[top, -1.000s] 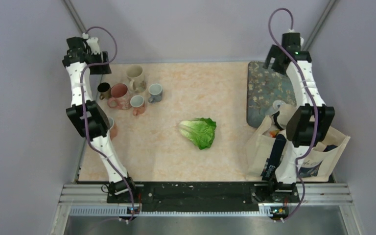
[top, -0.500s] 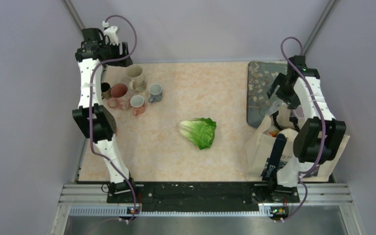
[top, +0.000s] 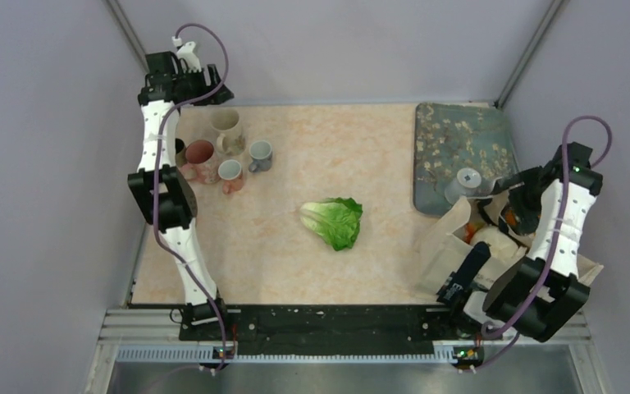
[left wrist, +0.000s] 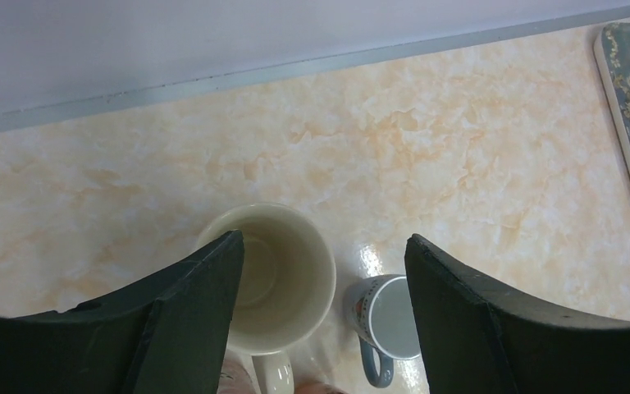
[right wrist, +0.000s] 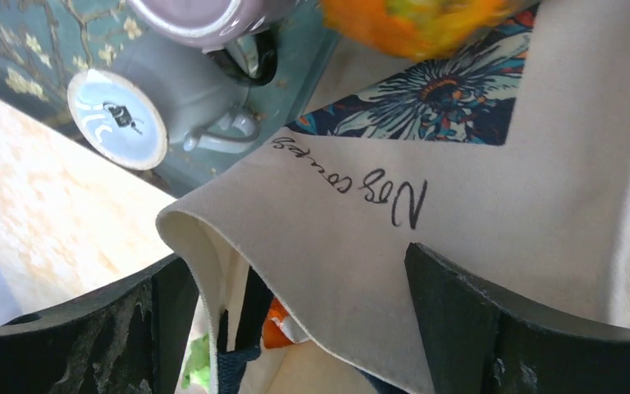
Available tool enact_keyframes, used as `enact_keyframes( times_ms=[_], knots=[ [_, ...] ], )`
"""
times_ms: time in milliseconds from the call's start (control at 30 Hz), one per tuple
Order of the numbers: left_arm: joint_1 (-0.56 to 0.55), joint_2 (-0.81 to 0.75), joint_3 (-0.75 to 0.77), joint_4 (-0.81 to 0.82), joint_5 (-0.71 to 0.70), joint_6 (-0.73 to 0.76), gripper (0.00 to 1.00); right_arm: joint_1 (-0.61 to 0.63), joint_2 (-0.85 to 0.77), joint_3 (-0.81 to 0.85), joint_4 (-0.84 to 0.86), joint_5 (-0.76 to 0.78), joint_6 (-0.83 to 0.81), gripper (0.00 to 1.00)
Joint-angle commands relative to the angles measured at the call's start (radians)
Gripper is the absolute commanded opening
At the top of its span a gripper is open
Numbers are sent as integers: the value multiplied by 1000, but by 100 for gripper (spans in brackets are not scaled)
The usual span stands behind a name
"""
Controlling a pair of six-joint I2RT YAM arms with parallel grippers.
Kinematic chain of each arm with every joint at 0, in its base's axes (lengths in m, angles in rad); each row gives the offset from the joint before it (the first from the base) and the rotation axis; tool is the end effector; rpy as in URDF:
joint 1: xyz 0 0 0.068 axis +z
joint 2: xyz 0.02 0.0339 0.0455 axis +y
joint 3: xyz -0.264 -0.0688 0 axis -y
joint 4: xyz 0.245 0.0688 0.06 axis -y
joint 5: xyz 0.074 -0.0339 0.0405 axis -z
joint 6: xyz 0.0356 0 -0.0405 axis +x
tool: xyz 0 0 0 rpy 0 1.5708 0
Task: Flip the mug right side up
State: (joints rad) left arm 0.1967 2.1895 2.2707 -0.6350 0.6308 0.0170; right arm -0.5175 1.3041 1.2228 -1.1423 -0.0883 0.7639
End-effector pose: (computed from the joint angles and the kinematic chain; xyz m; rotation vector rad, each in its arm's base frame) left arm 0.4943 0.0771 0.3542 0.1844 2.0426 -0.5347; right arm 0.2073 -0.1144 0.3051 1.6576 2.2594 0.1832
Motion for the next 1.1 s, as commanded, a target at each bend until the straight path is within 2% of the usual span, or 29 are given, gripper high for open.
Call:
enact_keyframes(
  times_ms=[0, 133, 300, 367, 400, 533, 667, 767, 867, 967, 1067],
  knots=[
    [7, 38, 29, 80, 15, -35, 77, -41, 20, 78, -222, 96, -23, 91],
    [20, 62, 33, 85, 12, -27, 77, -41, 130, 310, -318, 196, -103, 91],
    [28, 87, 63, 89, -8, 3, 77, -11, 252, 621, -317, 205, -247, 89],
    [28, 92, 67, 93, -11, 8, 77, 75, 331, 769, -311, 238, -325, 91],
    [29, 92, 67, 95, -14, 9, 77, 159, 379, 874, -310, 256, -370, 98],
    [27, 87, 66, 102, -24, 7, 77, 335, 614, 1085, -356, 311, -482, 99],
    [24, 75, 53, 103, -39, 11, 77, 432, 735, 1046, -354, 375, -567, 97],
    [24, 60, 34, 101, -50, 20, 76, 460, 759, 986, -347, 395, -554, 92],
    [23, 55, 25, 103, -52, 21, 76, 479, 731, 874, -324, 437, -576, 80],
    [21, 60, 23, 114, -50, 8, 76, 538, 672, 702, -223, 414, -621, 75],
    [20, 61, 24, 124, -42, 2, 76, 570, 637, 574, -173, 442, -583, 69]
  ],
)
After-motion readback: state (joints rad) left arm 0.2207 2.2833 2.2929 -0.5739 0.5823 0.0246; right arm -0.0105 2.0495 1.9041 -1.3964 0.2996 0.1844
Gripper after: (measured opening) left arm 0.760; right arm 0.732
